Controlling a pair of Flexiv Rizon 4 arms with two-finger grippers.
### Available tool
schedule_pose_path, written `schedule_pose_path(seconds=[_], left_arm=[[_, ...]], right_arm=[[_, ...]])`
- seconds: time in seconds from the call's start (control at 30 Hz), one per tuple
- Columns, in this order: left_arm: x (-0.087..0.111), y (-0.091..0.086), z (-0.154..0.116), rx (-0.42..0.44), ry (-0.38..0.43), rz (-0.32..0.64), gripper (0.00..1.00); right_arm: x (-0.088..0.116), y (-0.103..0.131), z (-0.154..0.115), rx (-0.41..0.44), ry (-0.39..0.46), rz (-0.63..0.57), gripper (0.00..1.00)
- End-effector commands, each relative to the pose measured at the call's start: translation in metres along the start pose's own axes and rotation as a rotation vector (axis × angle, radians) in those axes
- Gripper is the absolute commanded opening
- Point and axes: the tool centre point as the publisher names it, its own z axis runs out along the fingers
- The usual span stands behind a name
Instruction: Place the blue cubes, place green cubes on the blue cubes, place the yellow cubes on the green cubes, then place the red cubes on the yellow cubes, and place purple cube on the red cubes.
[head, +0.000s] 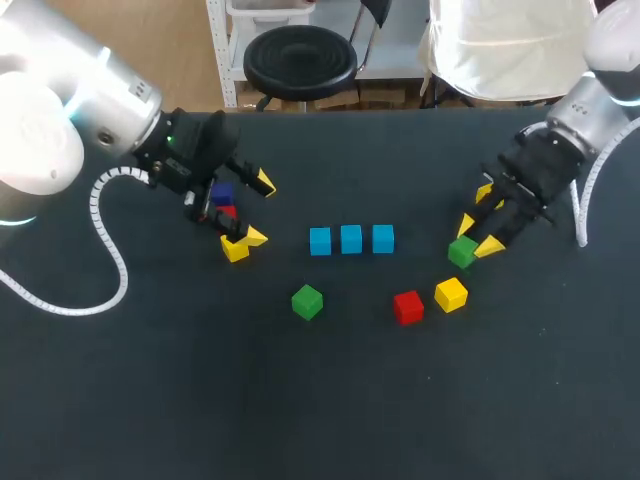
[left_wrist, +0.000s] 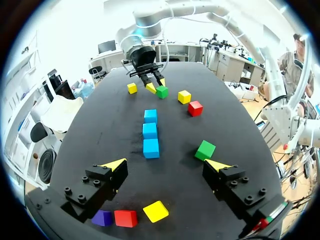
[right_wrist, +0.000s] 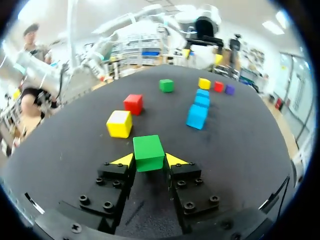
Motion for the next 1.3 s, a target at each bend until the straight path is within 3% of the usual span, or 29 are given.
schedule_pose_path(seconds=[0.03,0.27,0.47,0.77,1.3], left_arm=[[0.001,0.000,0.000,0.000,-0.004,0.004,1.00],[0.001,0.000,0.000,0.000,-0.004,0.004,1.00],[0.001,0.000,0.000,0.000,-0.004,0.004,1.00],[0.001,0.000,0.000,0.000,-0.004,0.004,1.00],[0.001,0.000,0.000,0.000,-0.004,0.004,1.00]], right_arm=[[-0.016,0.010,-0.002,0.178,-0.005,0.138,0.00],[-0.045,0.002,-0.010,0.351,0.010,0.198,0.00],[-0.072,-0.007,-0.009,0.432,0.061,0.216,0.00],[-0.091,-0.020,0.000,0.548,0.178,0.326,0.00],[-0.108,-0.044,0.016,0.537,0.079,0.247,0.00]])
